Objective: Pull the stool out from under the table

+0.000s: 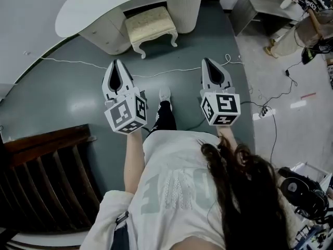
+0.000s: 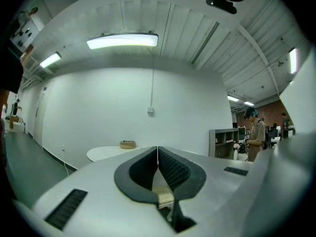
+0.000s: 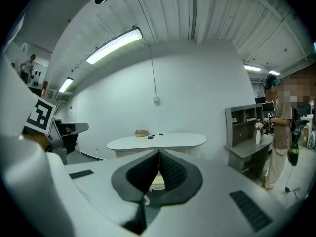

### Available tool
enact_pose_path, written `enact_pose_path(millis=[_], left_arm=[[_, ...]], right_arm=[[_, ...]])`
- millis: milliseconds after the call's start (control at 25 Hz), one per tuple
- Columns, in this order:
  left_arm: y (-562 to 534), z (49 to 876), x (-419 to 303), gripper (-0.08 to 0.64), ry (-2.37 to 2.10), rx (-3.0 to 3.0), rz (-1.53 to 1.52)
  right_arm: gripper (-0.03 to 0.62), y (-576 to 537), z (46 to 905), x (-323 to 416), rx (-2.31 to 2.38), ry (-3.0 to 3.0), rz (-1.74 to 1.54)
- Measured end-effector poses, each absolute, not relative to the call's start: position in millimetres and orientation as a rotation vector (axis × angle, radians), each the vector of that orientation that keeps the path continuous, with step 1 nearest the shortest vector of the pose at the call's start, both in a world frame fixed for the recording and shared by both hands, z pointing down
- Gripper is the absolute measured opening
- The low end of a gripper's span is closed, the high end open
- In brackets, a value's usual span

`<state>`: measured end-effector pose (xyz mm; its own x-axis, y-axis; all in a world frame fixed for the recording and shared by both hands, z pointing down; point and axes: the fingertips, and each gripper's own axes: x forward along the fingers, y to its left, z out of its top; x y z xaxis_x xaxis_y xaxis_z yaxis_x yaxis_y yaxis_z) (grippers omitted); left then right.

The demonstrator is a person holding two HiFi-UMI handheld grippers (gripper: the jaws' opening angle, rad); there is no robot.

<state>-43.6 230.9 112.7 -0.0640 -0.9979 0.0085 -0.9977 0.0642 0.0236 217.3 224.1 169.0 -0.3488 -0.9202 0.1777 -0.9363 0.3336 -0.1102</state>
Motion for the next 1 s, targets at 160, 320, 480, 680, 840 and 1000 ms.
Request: enact_pose_path(millis=[160, 320, 480, 680, 840, 1000], left_arm=[[178, 117, -57, 0.026, -2.260, 2.157, 0.003], [122, 109, -68, 0.027, -2.241, 2.193, 0.003], [76, 109, -86, 0.028, -2.237, 2.237, 0.042], [28, 106, -112, 0.028, -2.234, 2.283, 0.040], [0, 109, -132, 0.028, -2.216, 2.289, 0.050], [-12, 111, -148, 0.028, -2.227, 2.265, 0.041]], right_arm=[[0.029, 181, 172, 212, 1.810, -2.424, 0.294], [0.029, 127, 165, 198, 1.812, -2.406, 0.291], [0.031, 78, 163, 169, 1.775, -2.398, 0.272], [0.030, 20, 167, 125, 1.711, -2.404, 0.256], [0.031, -9, 163, 104, 1.710, -2.402, 0.228], [0.031, -23, 153, 89, 1.708, -2.436, 0.193]])
